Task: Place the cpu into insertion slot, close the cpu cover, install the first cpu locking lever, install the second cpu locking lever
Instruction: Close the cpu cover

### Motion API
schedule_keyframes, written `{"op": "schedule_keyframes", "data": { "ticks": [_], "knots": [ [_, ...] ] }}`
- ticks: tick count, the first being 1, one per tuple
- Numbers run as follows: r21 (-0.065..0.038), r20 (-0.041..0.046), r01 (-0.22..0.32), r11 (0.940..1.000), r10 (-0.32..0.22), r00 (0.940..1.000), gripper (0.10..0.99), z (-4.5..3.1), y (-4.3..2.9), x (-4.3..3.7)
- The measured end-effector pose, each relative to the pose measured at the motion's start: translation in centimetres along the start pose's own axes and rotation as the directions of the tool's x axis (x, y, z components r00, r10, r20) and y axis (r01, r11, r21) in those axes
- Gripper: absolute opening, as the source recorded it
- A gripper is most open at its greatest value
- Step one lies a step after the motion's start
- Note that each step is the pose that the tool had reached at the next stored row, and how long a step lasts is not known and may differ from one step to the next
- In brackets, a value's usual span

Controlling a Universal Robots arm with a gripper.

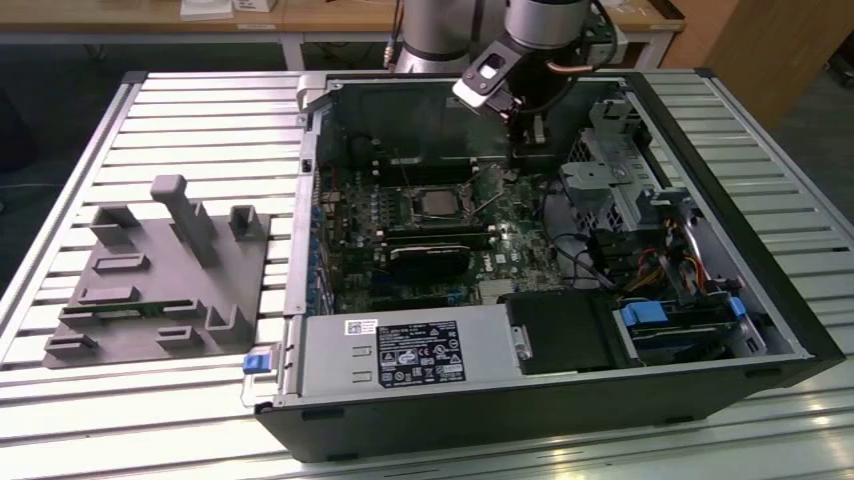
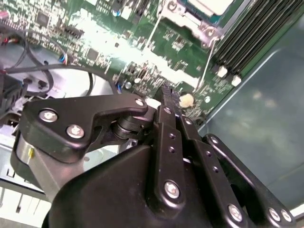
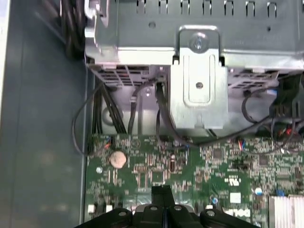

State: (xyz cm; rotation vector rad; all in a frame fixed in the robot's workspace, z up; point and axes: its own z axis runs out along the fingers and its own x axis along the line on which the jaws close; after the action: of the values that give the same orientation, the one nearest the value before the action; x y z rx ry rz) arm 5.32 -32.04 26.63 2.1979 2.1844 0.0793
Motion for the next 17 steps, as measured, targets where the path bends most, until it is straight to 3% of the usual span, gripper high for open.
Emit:
{"op": "schedule_keyframes", "data": {
  "ticks": [6, 13, 17],
  "knots": [
    [0.000, 0.0002, 0.000, 1.0000, 0.000, 1.0000, 0.106, 0.80, 0.49, -0.01],
    [0.001, 0.0001, 0.000, 1.0000, 0.000, 1.0000, 0.106, 2.08, 0.58, -0.01],
    [0.008, 0.0001, 0.000, 1.0000, 0.000, 1.0000, 0.106, 2.79, 0.57, -0.02]
  ]
}}
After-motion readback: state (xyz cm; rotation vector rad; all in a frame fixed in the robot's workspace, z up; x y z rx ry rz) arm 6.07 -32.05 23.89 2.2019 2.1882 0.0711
